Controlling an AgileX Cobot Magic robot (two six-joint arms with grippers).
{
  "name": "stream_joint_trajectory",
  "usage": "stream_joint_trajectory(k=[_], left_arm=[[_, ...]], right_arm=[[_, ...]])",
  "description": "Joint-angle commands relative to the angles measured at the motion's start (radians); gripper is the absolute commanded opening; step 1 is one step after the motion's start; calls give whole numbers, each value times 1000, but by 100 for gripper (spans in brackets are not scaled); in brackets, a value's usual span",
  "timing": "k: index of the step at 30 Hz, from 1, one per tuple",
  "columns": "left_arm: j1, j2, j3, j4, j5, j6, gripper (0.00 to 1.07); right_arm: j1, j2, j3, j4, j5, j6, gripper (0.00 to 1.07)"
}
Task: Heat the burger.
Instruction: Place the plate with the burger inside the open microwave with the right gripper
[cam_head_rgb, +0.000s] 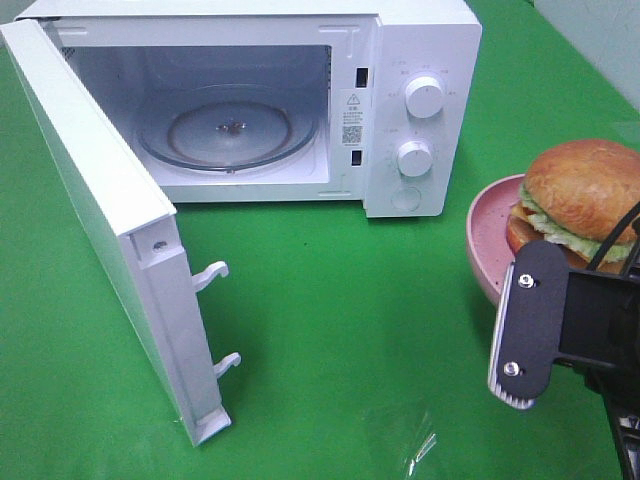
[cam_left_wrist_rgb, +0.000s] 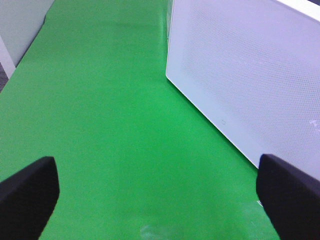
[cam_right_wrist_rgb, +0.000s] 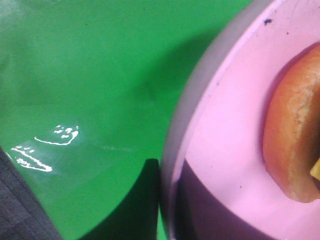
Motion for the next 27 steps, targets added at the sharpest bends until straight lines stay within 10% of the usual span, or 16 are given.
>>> stream_joint_trajectory(k=[1, 27], left_arm=[[-6, -19, 3, 1, -9, -2, 100], [-6, -19, 3, 1, -9, -2, 100]], right_arm=[[2, -6, -2, -61, -37, -105, 0], [2, -6, -2, -128, -222, -457, 0]])
